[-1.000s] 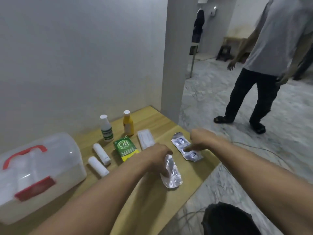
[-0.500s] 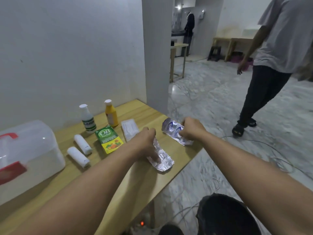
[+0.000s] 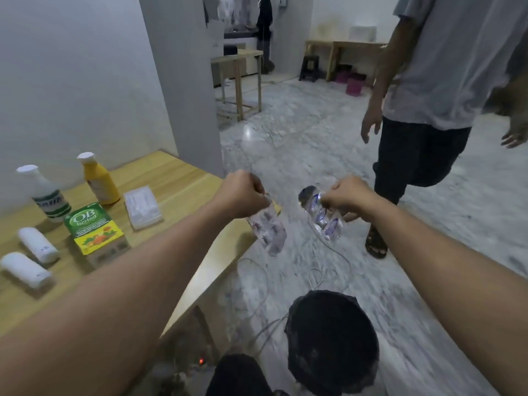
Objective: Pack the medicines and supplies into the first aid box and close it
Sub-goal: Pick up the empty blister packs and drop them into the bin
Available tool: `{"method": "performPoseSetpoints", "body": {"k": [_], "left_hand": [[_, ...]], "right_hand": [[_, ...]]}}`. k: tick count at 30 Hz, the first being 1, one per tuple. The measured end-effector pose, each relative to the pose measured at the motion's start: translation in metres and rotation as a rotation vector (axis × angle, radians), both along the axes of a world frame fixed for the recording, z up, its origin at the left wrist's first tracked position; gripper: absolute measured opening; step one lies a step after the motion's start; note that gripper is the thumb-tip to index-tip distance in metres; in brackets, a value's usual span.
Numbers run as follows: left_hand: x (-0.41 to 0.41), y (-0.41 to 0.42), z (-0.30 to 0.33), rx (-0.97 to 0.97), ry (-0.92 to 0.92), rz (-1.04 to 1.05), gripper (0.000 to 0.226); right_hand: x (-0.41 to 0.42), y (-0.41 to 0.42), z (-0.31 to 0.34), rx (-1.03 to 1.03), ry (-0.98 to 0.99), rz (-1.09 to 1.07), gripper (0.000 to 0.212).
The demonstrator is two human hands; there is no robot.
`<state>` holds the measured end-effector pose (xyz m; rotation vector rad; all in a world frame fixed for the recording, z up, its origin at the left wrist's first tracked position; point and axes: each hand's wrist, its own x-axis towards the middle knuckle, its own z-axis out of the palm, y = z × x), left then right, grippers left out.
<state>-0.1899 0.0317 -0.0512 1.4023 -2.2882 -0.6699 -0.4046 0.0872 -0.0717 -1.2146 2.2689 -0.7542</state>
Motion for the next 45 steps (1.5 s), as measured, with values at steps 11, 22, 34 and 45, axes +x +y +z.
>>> {"method": "performPoseSetpoints", "body": {"k": [11, 22, 34, 45], "left_hand": [[-0.114, 0.034, -0.146, 0.249, -0.235, -0.127, 0.006], [-0.135, 0.059, -0.282, 0.501, -0.352, -0.03, 0.018], [-0.123, 0.046, -0.283, 0.542, -0.348, 0.005, 0.036], [-0.097, 0.015, -0.139, 0.299, -0.232, -0.153, 0.032]], "right_hand": [[-0.066, 0.072, -0.154, 0.334, -0.062, -0.178, 0.006], [-0.064, 0.101, -0.294, 0.592, -0.042, -0.224, 0.008], [-0.071, 0.092, -0.318, 0.559, -0.06, -0.237, 0.013], [-0.047, 0.024, -0.161, 0.198, -0.114, -0.142, 0.009]]}}
